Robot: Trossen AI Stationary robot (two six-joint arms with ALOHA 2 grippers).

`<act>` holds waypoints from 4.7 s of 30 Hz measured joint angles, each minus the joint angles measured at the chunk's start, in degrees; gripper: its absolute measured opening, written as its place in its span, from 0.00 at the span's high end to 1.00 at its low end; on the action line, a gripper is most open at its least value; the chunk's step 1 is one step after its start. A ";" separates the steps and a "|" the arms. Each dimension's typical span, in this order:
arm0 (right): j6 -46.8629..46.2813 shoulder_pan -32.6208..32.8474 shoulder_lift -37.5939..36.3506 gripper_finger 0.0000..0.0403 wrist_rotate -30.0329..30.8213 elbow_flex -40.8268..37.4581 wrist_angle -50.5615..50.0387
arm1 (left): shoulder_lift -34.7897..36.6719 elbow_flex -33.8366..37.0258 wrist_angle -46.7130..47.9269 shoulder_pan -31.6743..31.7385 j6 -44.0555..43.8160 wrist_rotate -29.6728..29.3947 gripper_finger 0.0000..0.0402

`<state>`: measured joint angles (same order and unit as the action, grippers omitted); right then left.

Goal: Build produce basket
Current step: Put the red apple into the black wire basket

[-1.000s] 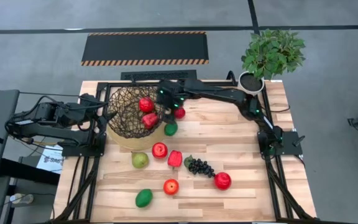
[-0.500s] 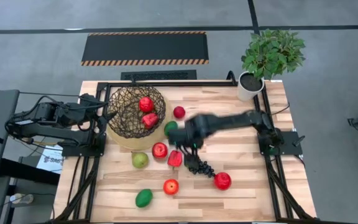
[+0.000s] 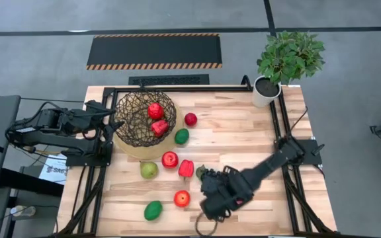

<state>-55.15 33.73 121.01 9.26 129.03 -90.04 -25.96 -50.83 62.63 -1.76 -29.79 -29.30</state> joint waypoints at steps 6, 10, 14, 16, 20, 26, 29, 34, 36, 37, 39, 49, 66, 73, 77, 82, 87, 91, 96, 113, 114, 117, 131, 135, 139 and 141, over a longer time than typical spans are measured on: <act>-3.49 3.69 -0.24 0.11 4.59 -0.02 0.02 | 0.00 0.00 0.00 0.00 2.05 0.90 0.18; -4.90 3.97 -2.39 0.15 10.09 -0.02 -0.01 | 0.00 0.00 -0.02 0.00 2.17 2.93 0.18; -4.32 3.36 -6.49 0.18 14.98 -0.02 0.00 | -0.02 0.00 -0.02 0.00 2.83 3.84 0.18; -3.02 2.92 -9.00 0.19 18.03 -0.02 0.00 | 0.00 0.00 -0.02 0.00 3.05 3.75 0.18; -0.59 2.00 -14.93 0.19 23.80 -1.67 0.16 | -0.01 0.00 -0.02 0.00 3.03 3.56 0.18; -6.10 1.10 -28.10 0.19 31.00 -18.25 0.03 | -0.02 0.00 -0.08 0.00 3.20 3.43 0.18; -13.31 0.60 -34.68 0.19 29.60 -27.55 -0.07 | -0.02 0.00 -0.73 0.00 3.16 3.04 0.18; -22.41 1.23 -40.85 0.19 25.48 -38.33 1.06 | -0.02 0.00 -0.70 0.00 1.35 3.02 0.18; -24.19 1.83 -41.71 0.19 23.56 -41.06 2.13 | -0.02 0.00 -0.69 0.00 0.57 3.01 0.18; -24.48 2.17 -41.82 0.19 22.80 -42.27 2.89 | -0.02 0.00 -0.68 0.00 0.14 3.02 0.18; -24.56 2.89 -41.54 0.19 21.40 -44.20 4.84 | -0.02 0.00 -0.66 0.00 -0.34 3.03 0.18; -25.45 3.13 -35.80 0.19 16.28 -47.15 6.56 | -0.02 0.00 -0.44 0.00 -3.12 3.03 0.18; -27.23 3.84 -30.61 0.19 11.78 -47.12 11.06 | -0.02 0.00 -0.35 0.00 -4.53 3.35 0.18; -27.06 5.13 -31.01 0.11 11.02 -47.08 11.06 | -0.04 0.00 -0.36 0.00 -4.49 2.54 0.18; -24.83 3.93 -31.04 0.05 8.85 -47.08 11.54 | -0.04 0.00 -0.39 0.00 -4.56 1.47 0.18; -20.63 2.85 -31.04 0.02 8.48 -47.08 11.94 | -0.04 0.00 -0.39 0.00 -4.15 2.55 0.18; -19.96 2.10 -30.22 0.02 8.48 -47.08 12.73 | -0.04 0.00 -0.20 0.00 -4.12 3.56 0.18; -19.88 2.26 -27.92 0.03 8.46 -47.08 14.00 | -0.04 0.00 -0.04 0.00 -4.11 3.54 0.18; -20.27 3.38 -23.77 0.02 6.58 -47.06 17.52 | -0.04 0.00 0.00 0.00 -4.08 3.52 0.18; -18.31 5.24 -18.71 0.03 -1.56 -47.10 20.11 | -0.04 0.00 0.02 -0.02 -2.35 1.86 0.18; -17.26 5.08 -18.71 0.03 -1.55 -47.10 20.09 | -0.04 0.00 0.02 -0.02 -2.35 1.75 0.18; -13.94 5.01 -18.71 0.03 -1.51 -47.10 20.33 | -0.04 0.00 0.02 0.00 -2.35 1.57 0.18; -17.14 3.22 -39.66 0.03 -1.05 -64.70 28.71 | -0.04 0.00 0.02 -0.01 -2.35 1.60 0.18; -22.67 3.33 -45.70 0.03 -0.15 -69.48 37.49 | -0.04 0.00 0.02 -0.02 -2.44 1.60 0.18; -23.99 4.15 -46.80 0.03 -0.18 -70.84 40.58 | -0.04 0.00 0.02 -0.02 -2.66 1.42 0.18; -23.94 4.67 -46.59 0.03 -0.16 -70.96 40.23 | -0.04 0.00 0.02 0.00 -2.70 1.15 0.18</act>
<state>-79.08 38.40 74.42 9.10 58.07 -49.82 -26.00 -50.83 62.65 -1.76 -32.49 -28.15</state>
